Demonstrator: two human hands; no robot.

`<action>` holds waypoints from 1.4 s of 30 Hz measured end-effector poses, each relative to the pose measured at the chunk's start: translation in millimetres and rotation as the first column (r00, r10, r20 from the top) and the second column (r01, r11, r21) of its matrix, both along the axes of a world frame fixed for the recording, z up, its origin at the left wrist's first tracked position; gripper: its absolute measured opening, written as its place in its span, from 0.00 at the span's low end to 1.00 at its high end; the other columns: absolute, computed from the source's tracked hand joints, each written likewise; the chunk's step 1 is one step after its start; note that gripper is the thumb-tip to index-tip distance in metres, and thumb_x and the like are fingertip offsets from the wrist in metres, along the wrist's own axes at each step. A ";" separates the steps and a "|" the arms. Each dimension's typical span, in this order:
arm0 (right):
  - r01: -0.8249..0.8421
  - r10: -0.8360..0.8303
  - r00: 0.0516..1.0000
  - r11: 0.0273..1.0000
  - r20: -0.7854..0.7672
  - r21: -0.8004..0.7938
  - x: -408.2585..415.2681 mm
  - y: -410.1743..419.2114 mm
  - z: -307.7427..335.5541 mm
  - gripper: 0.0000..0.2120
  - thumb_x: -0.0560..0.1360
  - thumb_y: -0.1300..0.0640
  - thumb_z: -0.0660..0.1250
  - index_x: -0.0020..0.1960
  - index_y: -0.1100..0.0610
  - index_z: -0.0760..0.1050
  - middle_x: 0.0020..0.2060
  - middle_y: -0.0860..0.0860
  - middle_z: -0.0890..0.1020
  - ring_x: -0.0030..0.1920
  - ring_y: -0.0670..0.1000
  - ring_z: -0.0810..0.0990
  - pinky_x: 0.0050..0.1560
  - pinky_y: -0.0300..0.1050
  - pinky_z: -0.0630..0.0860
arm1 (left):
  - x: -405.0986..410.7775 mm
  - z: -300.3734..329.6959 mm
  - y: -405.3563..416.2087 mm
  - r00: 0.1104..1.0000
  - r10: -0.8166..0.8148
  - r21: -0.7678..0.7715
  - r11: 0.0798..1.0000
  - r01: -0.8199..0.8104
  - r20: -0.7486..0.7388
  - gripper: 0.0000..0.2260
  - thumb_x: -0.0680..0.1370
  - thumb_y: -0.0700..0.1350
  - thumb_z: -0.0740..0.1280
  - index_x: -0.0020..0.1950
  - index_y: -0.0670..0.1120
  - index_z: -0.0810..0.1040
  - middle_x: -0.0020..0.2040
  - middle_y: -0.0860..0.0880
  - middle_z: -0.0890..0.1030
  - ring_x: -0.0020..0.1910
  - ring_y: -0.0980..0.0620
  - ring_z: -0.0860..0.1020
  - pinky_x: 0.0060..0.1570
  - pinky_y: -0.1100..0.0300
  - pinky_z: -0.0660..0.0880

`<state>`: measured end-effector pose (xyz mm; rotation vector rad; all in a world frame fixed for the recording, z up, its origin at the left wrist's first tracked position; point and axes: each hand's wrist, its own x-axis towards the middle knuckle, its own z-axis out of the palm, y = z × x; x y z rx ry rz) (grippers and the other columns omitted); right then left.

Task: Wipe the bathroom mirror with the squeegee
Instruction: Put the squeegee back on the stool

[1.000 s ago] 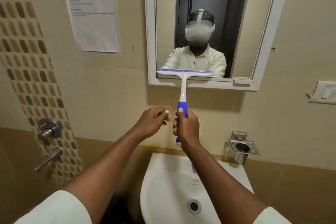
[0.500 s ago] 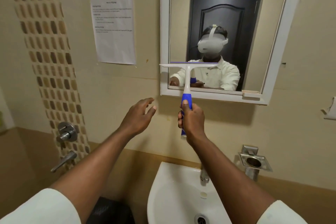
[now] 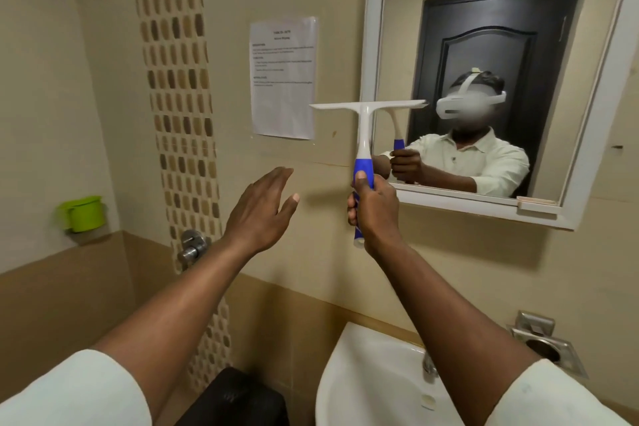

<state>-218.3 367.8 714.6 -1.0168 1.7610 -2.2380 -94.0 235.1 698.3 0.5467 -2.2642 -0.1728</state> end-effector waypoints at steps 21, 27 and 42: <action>-0.205 0.200 0.978 0.973 0.061 0.104 60.4 -85.7 -36.0 0.15 0.80 0.52 0.59 0.50 0.64 0.73 0.28 0.53 0.74 0.25 0.49 0.69 0.28 0.44 0.69 | 91.7 -35.8 -51.9 0.966 0.228 -0.054 0.973 -0.222 0.122 0.25 0.80 0.55 0.53 0.75 0.48 0.57 0.77 0.48 0.58 0.75 0.51 0.56 0.73 0.54 0.48; -0.199 0.187 0.979 0.960 0.078 0.197 74.5 -126.6 -67.0 0.13 0.79 0.51 0.59 0.47 0.60 0.73 0.28 0.52 0.75 0.24 0.49 0.70 0.28 0.44 0.70 | 112.9 -52.8 -83.6 0.961 0.235 -0.035 0.972 -0.232 0.144 0.24 0.80 0.54 0.52 0.75 0.47 0.57 0.76 0.47 0.59 0.75 0.50 0.56 0.73 0.52 0.50; -0.172 0.126 0.980 0.927 0.156 0.334 95.3 -219.1 -138.3 0.10 0.79 0.53 0.59 0.43 0.57 0.72 0.29 0.54 0.75 0.25 0.50 0.70 0.28 0.44 0.70 | 127.2 -117.2 -183.5 0.966 0.145 0.104 0.980 -0.171 0.215 0.24 0.81 0.54 0.53 0.75 0.47 0.57 0.76 0.48 0.59 0.75 0.51 0.56 0.73 0.52 0.50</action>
